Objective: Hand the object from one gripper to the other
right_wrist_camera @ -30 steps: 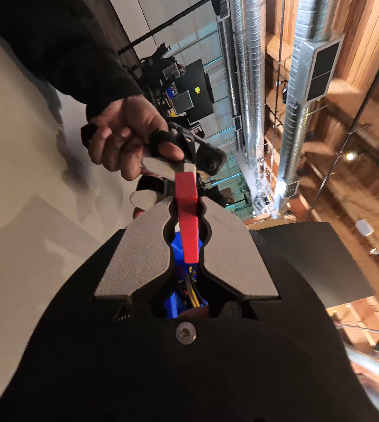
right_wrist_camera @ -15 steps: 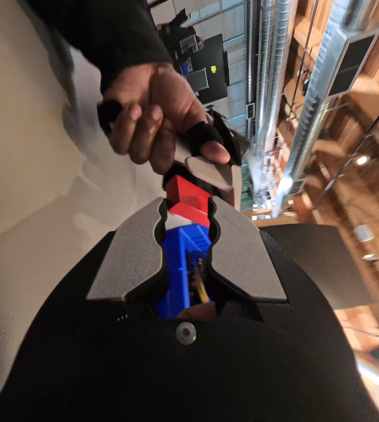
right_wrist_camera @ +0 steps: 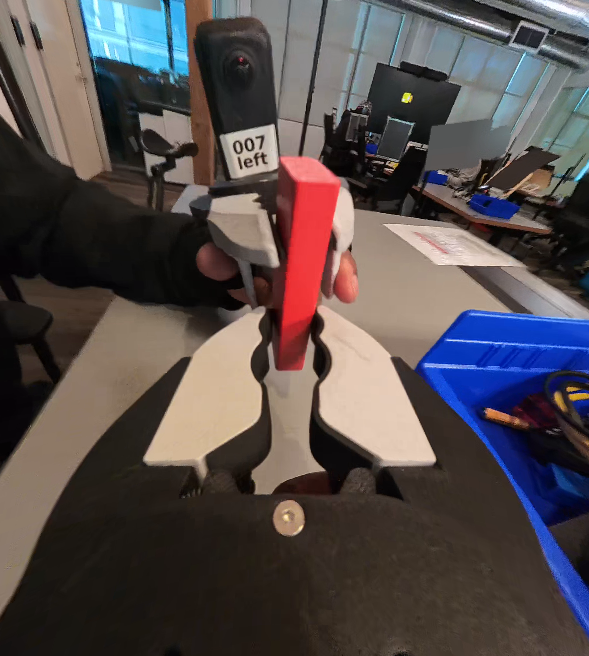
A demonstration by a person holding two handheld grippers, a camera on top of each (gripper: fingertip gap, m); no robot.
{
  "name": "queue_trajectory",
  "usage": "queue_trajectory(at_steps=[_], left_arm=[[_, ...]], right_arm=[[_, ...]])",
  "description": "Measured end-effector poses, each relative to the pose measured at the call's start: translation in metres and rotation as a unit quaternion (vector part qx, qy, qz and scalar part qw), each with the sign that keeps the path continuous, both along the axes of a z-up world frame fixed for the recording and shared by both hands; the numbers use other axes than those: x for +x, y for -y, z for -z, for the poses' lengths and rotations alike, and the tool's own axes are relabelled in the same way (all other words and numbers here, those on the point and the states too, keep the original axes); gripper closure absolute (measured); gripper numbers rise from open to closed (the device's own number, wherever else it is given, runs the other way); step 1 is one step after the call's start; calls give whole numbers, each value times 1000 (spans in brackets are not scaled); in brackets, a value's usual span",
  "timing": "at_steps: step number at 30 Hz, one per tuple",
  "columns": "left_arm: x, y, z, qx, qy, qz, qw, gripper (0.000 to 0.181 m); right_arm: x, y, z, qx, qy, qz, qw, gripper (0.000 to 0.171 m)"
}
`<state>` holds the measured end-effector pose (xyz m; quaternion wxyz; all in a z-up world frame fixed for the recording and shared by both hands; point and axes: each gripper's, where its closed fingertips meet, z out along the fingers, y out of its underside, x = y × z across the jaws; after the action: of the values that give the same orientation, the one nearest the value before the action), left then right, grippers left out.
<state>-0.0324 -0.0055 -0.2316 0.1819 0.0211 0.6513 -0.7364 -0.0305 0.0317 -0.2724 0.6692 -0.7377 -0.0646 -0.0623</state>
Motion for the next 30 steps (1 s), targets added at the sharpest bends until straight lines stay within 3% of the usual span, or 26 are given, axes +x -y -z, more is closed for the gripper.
queue_trajectory(at_steps=[2, 4, 6, 8, 11, 14, 16, 18, 22, 25, 28, 30], left_arm=[[4, 1, 3, 7, -14, -11, 1000, 154], [21, -4, 4, 12, -34, -62, 997, 130], [40, -12, 1, 6, -54, -125, 991, 119], [56, -19, -1, -3, -73, -195, 978, 120], [76, -25, 2, -11, -92, -314, 945, 119], [75, -9, 9, 5, -92, -332, 939, 113], [71, 2, 14, 13, -95, -316, 944, 118], [68, 1, 9, -2, -74, -317, 945, 144], [55, 1, 1, 10, -6, -258, 966, 145], [25, 3, 1, 52, 90, -140, 985, 145], [-14, 1, 8, 69, 134, -7, 988, 145], [-26, 3, 11, 76, 145, 28, 986, 145]], right_arm=[[10, 2, 1, -3, 32, 36, 999, 155], [29, 8, -6, 6, 38, 92, 995, 154], [53, 18, -10, 4, 50, 164, 985, 155], [79, 30, -7, -18, 70, 253, 965, 155], [97, 38, 0, -52, 93, 325, 940, 155], [96, 33, 8, -75, 104, 336, 933, 155], [90, 27, 11, -83, 115, 328, 934, 155], [84, 22, 14, -97, 151, 321, 930, 155], [71, 15, 12, -97, 222, 283, 928, 148], [44, 13, 16, -106, 259, 170, 945, 123], [20, 18, 20, -100, 210, 66, 970, 111], [9, 17, 18, -91, 148, 22, 985, 105]])
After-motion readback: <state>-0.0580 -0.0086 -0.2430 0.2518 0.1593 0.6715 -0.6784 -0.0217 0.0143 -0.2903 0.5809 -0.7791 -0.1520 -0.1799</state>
